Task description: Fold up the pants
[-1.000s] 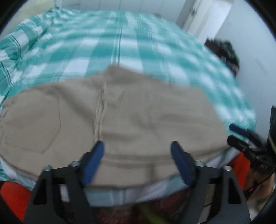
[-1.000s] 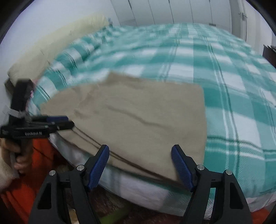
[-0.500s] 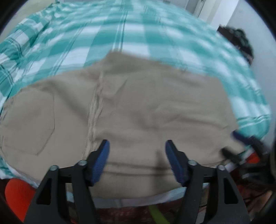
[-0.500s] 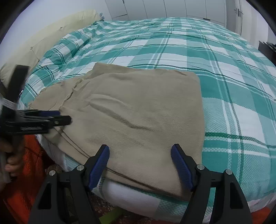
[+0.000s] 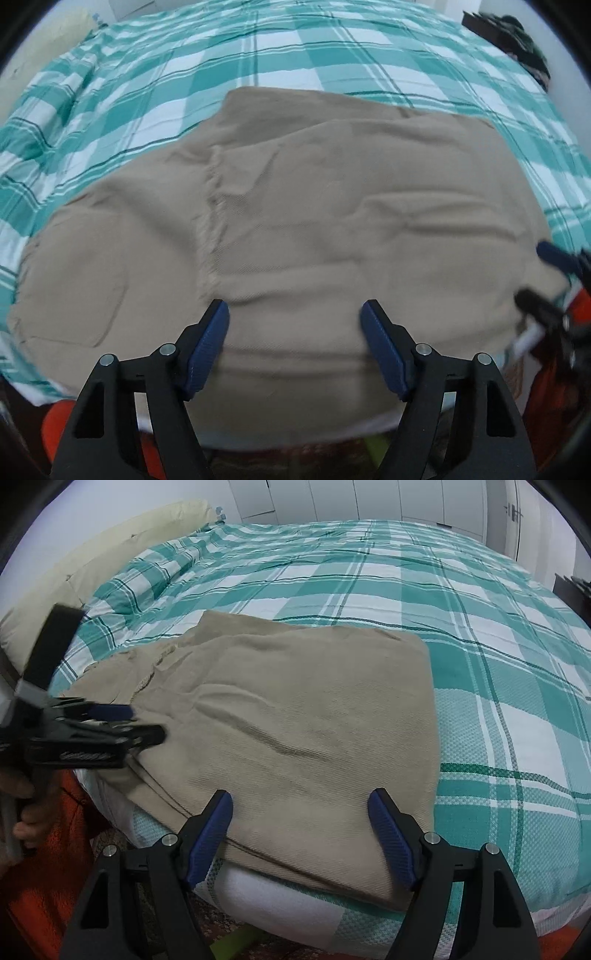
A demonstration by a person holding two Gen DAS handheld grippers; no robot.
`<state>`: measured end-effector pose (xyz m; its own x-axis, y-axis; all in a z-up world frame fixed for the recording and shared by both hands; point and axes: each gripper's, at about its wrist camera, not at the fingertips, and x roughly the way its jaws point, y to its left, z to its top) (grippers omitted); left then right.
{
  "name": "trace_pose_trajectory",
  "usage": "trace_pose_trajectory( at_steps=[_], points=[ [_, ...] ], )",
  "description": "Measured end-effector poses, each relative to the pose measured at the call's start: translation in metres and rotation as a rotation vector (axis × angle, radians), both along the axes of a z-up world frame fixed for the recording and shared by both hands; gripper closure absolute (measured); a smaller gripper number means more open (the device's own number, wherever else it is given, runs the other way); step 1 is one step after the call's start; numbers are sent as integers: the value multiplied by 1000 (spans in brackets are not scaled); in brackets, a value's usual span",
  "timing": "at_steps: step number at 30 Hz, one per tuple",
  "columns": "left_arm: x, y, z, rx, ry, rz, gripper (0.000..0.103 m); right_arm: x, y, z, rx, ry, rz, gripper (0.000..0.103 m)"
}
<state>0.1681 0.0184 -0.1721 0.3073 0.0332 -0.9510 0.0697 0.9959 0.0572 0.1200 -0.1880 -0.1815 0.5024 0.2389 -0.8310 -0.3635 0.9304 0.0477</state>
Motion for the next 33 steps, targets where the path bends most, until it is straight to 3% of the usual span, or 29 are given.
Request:
trace_pose_trajectory(
  at_steps=[3,7,10,12,14,18,22,25,28,30,32,33],
  points=[
    [-4,6,15,9,-23,27,25,2,-1,0,3,6,-3,26],
    [8,4,30,-92,-100,48,21,2,-1,0,8,7,-8,25],
    [22,-8,28,-82,-154,24,15,1,0,0,-2,0,-9,25],
    [26,-12,8,2,-102,26,18,1,0,0,-4,-1,-11,25],
    [18,-6,-11,37,-29,40,23,0,0,0,-2,-2,-10,25],
    [-7,22,-6,-29,-45,70,23,-1,-2,6,4,4,-4,25],
    [-13,36,-4,-58,-49,100,19,-4,-4,41,79,-54,-33,25],
    [-11,35,-8,-54,-51,101,19,16,3,61,98,-70,-48,25],
    [-14,34,-7,-51,-61,97,18,45,14,56,72,-21,-49,25],
    [-14,37,-7,-77,-65,106,18,61,17,36,39,41,-48,25],
    [-17,40,-4,-92,-69,111,18,77,18,1,-17,170,-55,25],
    [-19,42,-1,-99,-74,115,18,78,18,-1,-21,163,-54,25]
  ],
)
